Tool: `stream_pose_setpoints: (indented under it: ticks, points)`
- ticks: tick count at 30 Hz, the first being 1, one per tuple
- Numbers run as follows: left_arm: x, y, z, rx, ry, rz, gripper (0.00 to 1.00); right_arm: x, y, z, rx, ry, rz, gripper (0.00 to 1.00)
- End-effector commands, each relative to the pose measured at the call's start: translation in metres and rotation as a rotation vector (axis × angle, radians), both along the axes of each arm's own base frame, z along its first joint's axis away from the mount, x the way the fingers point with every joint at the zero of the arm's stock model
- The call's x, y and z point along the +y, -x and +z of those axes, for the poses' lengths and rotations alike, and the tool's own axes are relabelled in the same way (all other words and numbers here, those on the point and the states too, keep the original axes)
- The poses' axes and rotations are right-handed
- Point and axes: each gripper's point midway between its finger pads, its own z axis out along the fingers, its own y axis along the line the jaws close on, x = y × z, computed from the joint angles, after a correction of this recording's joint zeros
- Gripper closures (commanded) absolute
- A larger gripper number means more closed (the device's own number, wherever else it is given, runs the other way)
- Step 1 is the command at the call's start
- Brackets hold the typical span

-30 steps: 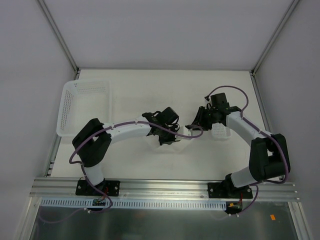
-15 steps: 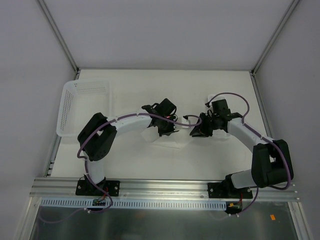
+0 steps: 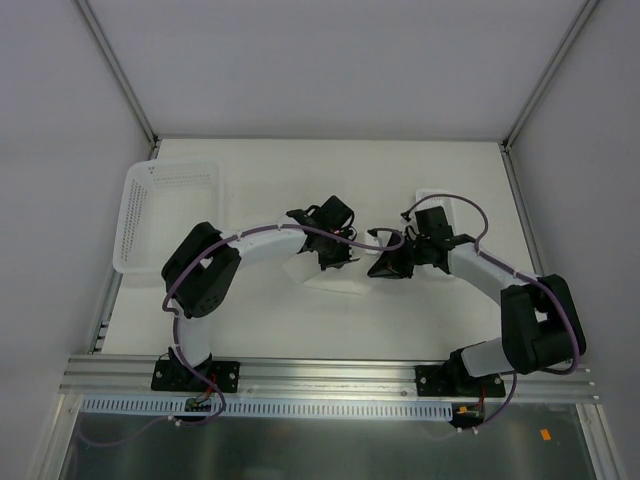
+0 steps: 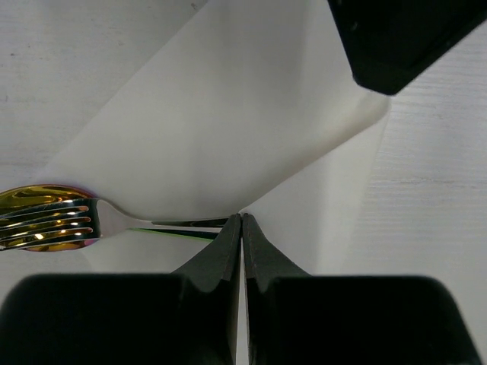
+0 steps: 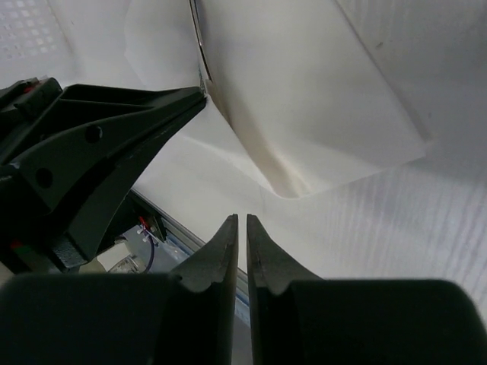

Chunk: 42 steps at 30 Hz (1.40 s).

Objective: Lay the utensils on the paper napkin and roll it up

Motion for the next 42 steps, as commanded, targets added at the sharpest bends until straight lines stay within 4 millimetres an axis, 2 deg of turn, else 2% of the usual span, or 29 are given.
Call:
stream_pose_setpoints:
  ticks: [1,7,15,20,25,31,33,38,39,40,42]
  points:
    - [-0.004,-0.015,0.007,-0.042,0.033,0.009,1.00,0.020,-0.003,0.006,-0.009,-0.061,0.024,0.89]
    - [-0.004,-0.022,0.007,-0.065,0.042,0.027,1.00,0.038,-0.002,-0.002,0.018,-0.075,0.042,0.90]
    - [-0.005,-0.026,0.005,-0.081,0.041,0.026,1.00,0.052,-0.011,-0.014,0.031,-0.104,0.035,0.91]
    - [-0.003,-0.027,0.002,-0.081,0.037,0.028,1.00,0.058,-0.017,-0.024,0.049,-0.112,0.028,0.91]
    - [-0.002,-0.026,-0.001,-0.079,0.034,0.030,1.00,0.058,-0.016,-0.044,0.089,-0.090,0.029,0.94]
    - [0.001,-0.032,0.009,-0.090,0.048,0.070,0.99,0.055,-0.013,-0.060,0.123,-0.063,0.023,0.96]
    - [0.003,-0.034,0.013,-0.093,0.053,0.087,0.95,0.054,-0.012,-0.062,0.133,-0.061,0.025,0.96]
    - [0.010,-0.040,0.047,-0.129,0.098,0.180,0.76,0.053,-0.010,-0.067,0.143,-0.052,0.024,0.97]
    - [0.016,-0.039,0.049,-0.124,0.100,0.200,0.67,0.053,-0.010,-0.067,0.144,-0.053,0.025,0.97]
    - [0.020,-0.039,0.064,-0.137,0.126,0.228,0.61,0.053,-0.010,-0.066,0.143,-0.052,0.027,0.97]
    - [0.030,-0.033,0.073,-0.116,0.150,0.266,0.57,0.053,-0.011,-0.066,0.140,-0.044,0.033,0.98]
